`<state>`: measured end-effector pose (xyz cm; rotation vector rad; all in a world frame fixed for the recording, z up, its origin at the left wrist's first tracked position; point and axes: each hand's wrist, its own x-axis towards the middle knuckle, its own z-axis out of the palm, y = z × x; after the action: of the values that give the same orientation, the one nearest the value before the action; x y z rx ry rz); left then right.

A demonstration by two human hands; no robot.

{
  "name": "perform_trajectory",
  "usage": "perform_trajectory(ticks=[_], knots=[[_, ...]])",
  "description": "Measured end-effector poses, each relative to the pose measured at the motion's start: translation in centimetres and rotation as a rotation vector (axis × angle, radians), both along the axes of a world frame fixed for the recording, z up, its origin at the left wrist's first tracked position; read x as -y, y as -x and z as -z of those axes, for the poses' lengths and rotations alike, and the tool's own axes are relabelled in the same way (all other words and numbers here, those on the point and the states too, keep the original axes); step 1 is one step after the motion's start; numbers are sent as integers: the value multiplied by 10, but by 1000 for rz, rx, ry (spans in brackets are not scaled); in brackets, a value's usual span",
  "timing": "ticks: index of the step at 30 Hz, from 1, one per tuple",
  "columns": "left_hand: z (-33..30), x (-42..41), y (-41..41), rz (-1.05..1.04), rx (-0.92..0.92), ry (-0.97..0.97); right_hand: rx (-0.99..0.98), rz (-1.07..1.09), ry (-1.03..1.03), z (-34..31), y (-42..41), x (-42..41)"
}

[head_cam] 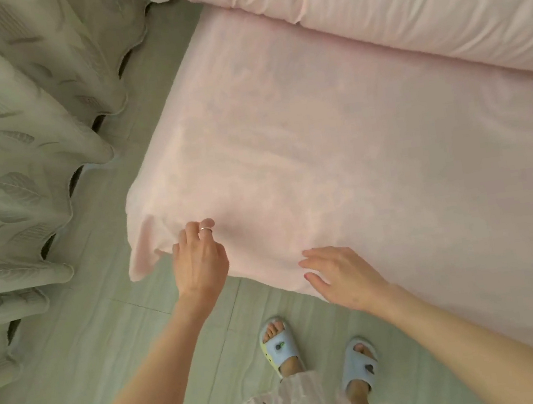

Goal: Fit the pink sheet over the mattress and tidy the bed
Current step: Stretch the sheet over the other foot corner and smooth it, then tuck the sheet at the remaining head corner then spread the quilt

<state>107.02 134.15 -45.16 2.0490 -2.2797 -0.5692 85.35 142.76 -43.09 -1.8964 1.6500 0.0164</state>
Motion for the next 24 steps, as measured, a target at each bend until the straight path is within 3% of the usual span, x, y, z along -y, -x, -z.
perform_trajectory(ticks=[2,5,7,10,15,18,24], knots=[[-10,13,27,120,-15,105,-42,105,176,-2,18,4],[-15,28,82,360,43,62,-208,230,223,-5,61,22],[-5,28,106,449,138,-93,-278,329,38,-2,92,25],[5,7,130,369,275,-296,-369,321,-167,7,121,-2],[-31,-1,182,285,121,-421,-199,54,-252,-3,130,-27],[-53,19,224,390,119,-426,30,181,-293,-25,167,-4],[-90,75,324,476,29,-203,-97,357,145,-64,294,68]])
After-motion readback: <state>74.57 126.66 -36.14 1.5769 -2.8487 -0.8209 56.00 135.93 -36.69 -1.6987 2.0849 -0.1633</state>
